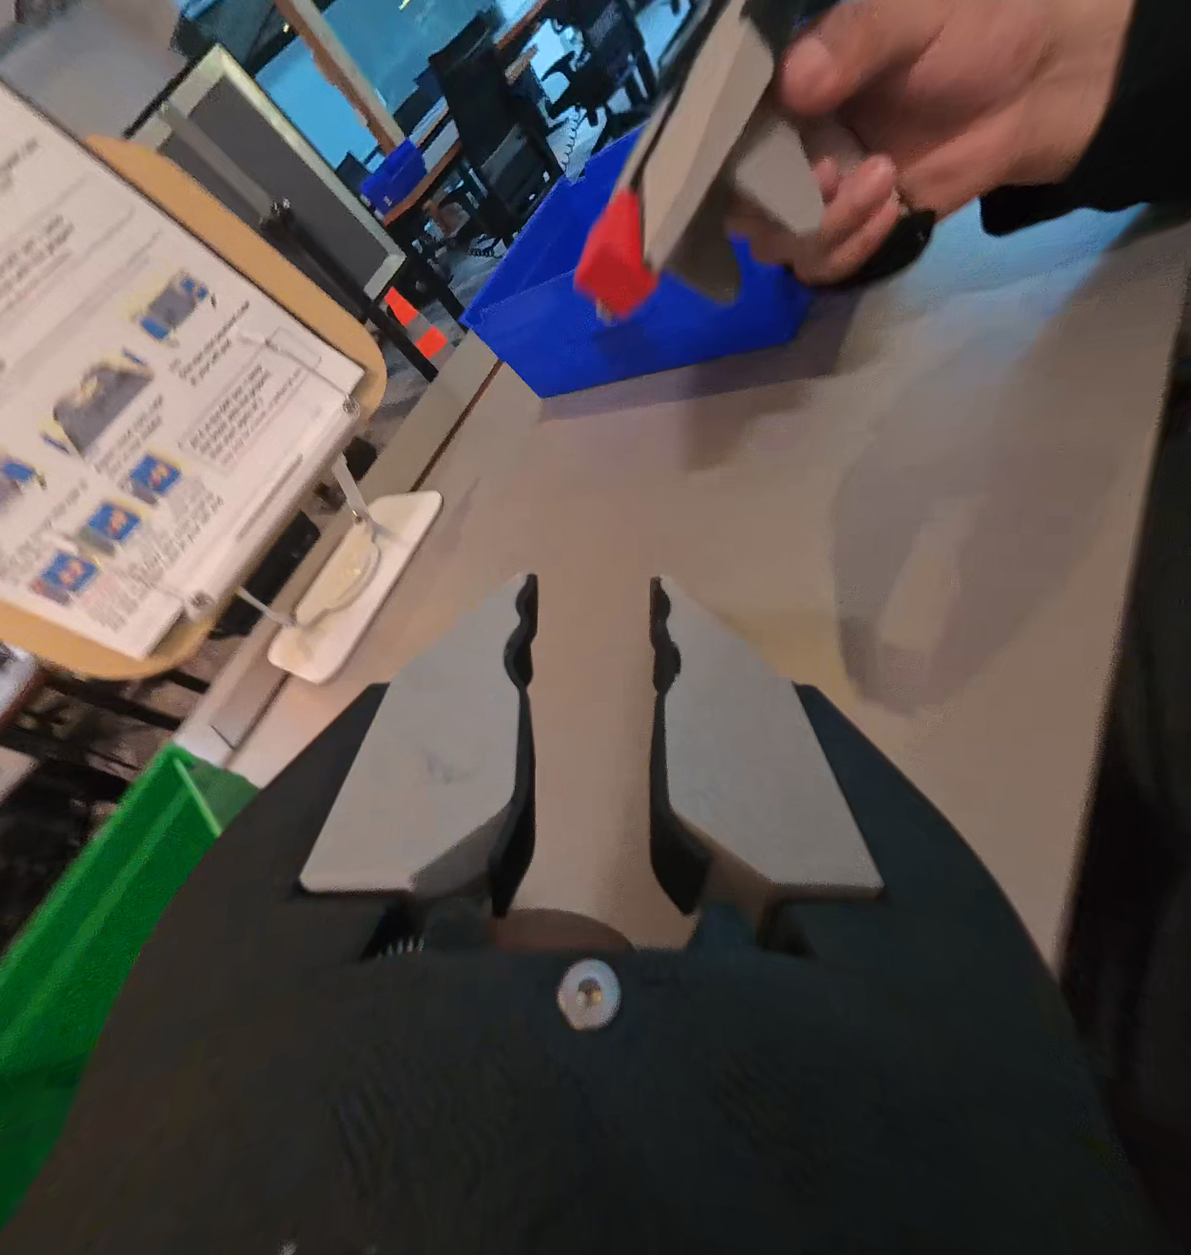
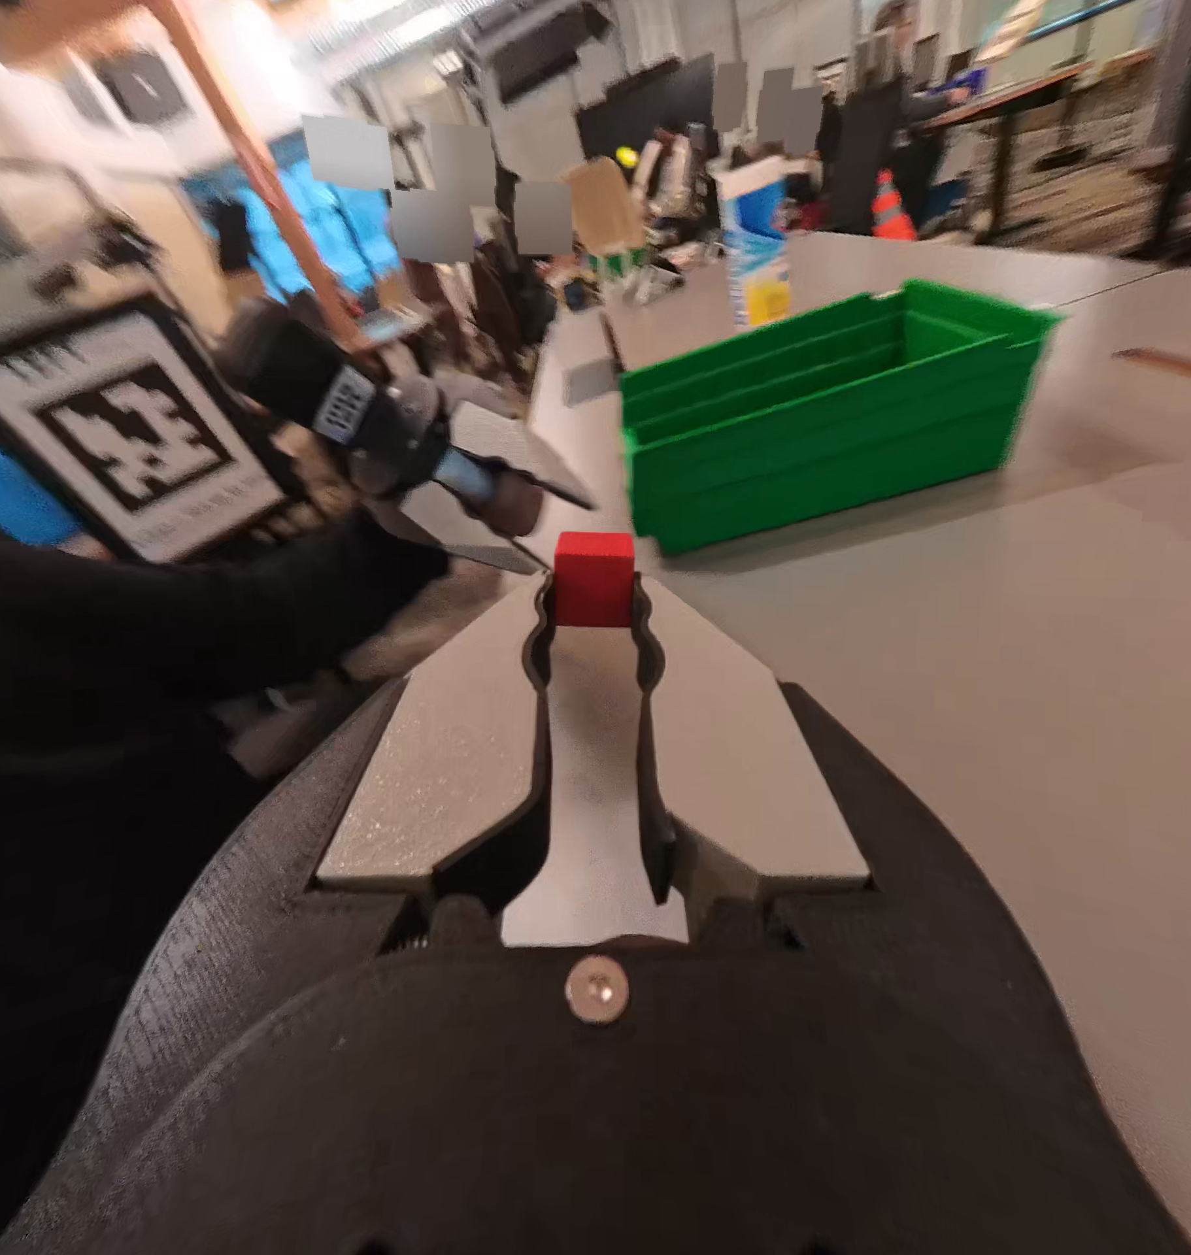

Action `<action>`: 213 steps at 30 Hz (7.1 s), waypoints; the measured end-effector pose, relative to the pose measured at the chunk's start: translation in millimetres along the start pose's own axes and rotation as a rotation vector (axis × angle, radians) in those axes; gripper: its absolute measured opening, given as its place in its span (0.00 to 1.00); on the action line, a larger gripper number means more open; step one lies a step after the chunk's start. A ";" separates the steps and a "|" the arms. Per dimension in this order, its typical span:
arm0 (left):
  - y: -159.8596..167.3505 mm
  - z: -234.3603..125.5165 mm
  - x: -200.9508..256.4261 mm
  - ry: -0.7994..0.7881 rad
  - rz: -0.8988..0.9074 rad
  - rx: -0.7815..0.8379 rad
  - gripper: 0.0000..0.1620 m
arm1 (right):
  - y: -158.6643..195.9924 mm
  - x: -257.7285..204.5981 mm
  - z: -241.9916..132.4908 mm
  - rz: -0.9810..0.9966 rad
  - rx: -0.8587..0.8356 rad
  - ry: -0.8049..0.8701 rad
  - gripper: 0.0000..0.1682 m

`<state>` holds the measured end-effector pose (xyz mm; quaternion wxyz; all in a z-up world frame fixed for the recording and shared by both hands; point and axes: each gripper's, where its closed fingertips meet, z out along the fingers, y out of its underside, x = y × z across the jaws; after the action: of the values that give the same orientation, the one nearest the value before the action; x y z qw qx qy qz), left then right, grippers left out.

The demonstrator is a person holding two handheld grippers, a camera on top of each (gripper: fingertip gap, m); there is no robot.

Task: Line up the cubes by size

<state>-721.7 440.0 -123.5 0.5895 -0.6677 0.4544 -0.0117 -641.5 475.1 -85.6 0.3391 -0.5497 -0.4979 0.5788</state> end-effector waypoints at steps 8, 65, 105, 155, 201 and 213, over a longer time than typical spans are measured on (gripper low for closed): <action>50.1 -37.3 40.0 -0.036 -0.112 -0.069 0.20 | -8.3 119.0 -214.4 -0.375 -0.578 0.679 0.11; 75.7 -37.7 -68.8 -0.873 -0.446 -0.233 0.54 | 39.9 56.0 -206.4 -0.107 -0.038 1.023 0.66; 95.5 -145.7 -109.0 -0.767 -0.612 -0.203 0.01 | 99.8 53.7 -49.7 -0.117 -0.349 1.264 0.01; -218.8 110.2 113.9 -0.208 -0.627 0.063 0.20 | 1.2 12.0 129.4 -0.265 -0.063 1.077 0.33; 102.8 17.3 -70.5 -0.920 -0.746 -0.327 0.01 | 105.2 123.1 -124.6 0.136 -0.191 1.621 0.01; 118.7 15.8 -93.0 -0.878 -0.698 -0.330 0.01 | 103.5 116.3 -112.1 0.161 -0.124 1.684 0.01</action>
<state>-838.0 522.8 -174.6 0.5721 -0.8032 -0.0836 0.1437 -535.6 578.8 -207.3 0.5238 -0.8485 -0.0695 -0.0296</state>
